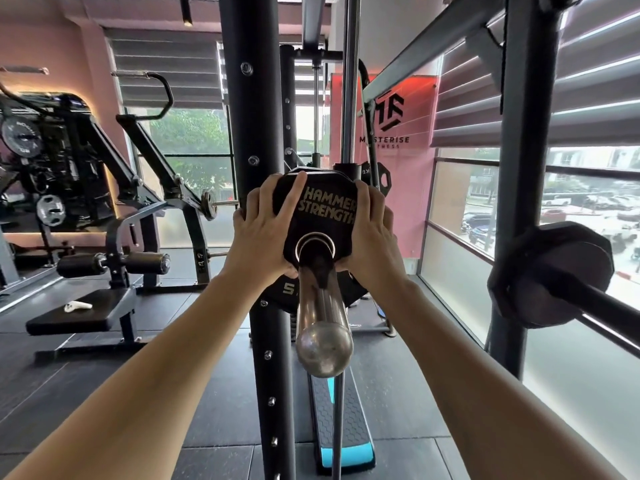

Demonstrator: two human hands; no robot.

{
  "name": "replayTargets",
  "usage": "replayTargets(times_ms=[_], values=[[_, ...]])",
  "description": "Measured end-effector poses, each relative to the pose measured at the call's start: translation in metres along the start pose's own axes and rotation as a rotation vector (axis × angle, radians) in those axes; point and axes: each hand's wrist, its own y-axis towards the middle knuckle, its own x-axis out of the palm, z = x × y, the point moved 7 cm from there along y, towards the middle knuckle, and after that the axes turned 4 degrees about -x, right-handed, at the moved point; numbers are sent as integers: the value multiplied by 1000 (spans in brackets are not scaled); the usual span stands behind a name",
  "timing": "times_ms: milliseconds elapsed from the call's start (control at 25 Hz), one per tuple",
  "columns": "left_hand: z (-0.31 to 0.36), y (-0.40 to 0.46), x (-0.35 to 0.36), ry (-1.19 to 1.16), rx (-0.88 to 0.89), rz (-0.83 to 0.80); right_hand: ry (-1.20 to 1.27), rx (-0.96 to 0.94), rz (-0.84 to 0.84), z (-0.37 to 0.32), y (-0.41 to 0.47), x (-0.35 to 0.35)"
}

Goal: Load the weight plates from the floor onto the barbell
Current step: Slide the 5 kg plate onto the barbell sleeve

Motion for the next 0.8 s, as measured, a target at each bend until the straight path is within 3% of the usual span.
replayTargets(times_ms=[400, 640, 800], values=[[-6, 7, 7, -120, -59, -4, -31, 41, -36, 3, 11, 10], [6, 13, -25, -252, -115, -55, 16, 9, -135, 4, 6, -24], [60, 5, -71, -179, -65, -97, 108, 28, 71, 19, -22, -95]])
